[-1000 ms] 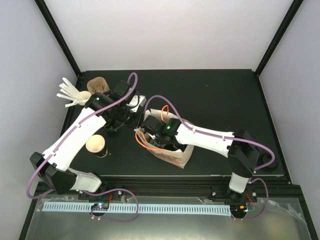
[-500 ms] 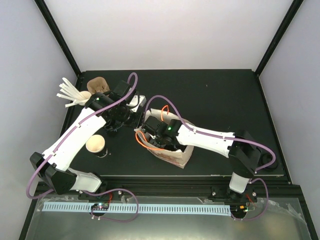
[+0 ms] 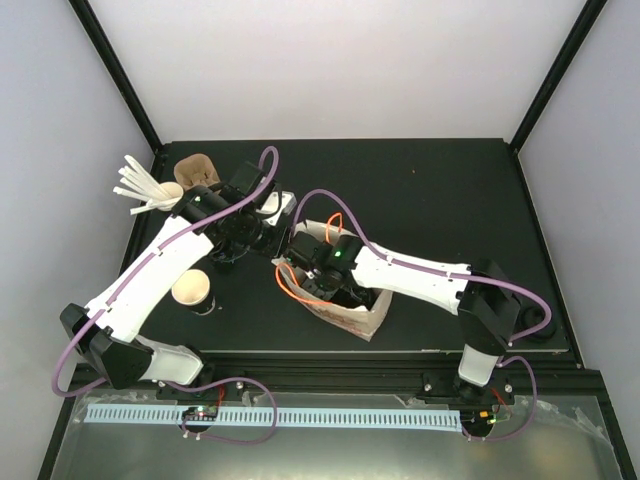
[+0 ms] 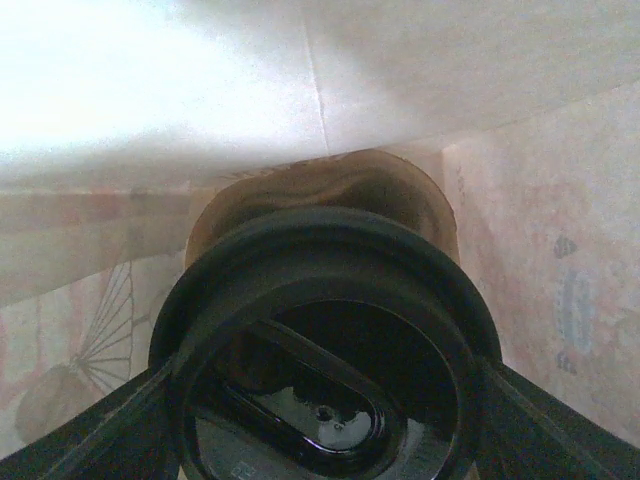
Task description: Pack the takeout coffee
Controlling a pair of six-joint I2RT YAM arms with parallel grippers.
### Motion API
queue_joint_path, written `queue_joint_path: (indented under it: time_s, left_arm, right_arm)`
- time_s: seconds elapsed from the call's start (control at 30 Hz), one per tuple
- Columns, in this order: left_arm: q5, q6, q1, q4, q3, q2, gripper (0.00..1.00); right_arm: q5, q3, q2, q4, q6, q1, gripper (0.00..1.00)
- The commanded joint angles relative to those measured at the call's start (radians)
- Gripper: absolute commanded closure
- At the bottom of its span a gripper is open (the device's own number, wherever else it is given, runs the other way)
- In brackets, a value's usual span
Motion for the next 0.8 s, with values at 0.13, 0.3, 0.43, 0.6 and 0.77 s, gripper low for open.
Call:
queue_joint_path:
  time_s: [0.13, 0.3, 0.43, 0.6, 0.77]
  left_arm:
    - [-0.008, 0.023, -0.025, 0.013, 0.059, 0.009, 0.96]
    - [-0.019, 0.028, -0.028, 0.009, 0.082, 0.018, 0.96]
    - [-0.005, 0.029, -0.03, 0.021, 0.087, 0.02, 0.96]
    - [0.025, 0.027, -0.031, 0.029, 0.085, 0.026, 0.96]
    - [0.063, 0.017, -0.035, 0.047, 0.078, 0.03, 0.96]
  right_arm:
    - [-0.021, 0.048, 0.077, -0.352, 0.015, 0.006, 0.51]
    - [-0.009, 0.059, 0.061, -0.338, 0.013, 0.006, 0.5]
    - [-0.026, 0.001, 0.092, -0.28, -0.006, 0.006, 0.5]
    - [-0.062, -0.121, 0.134, -0.168, -0.019, 0.004, 0.5]
    - [-0.131, -0.251, 0.184, -0.049, -0.011, 0.001, 0.5]
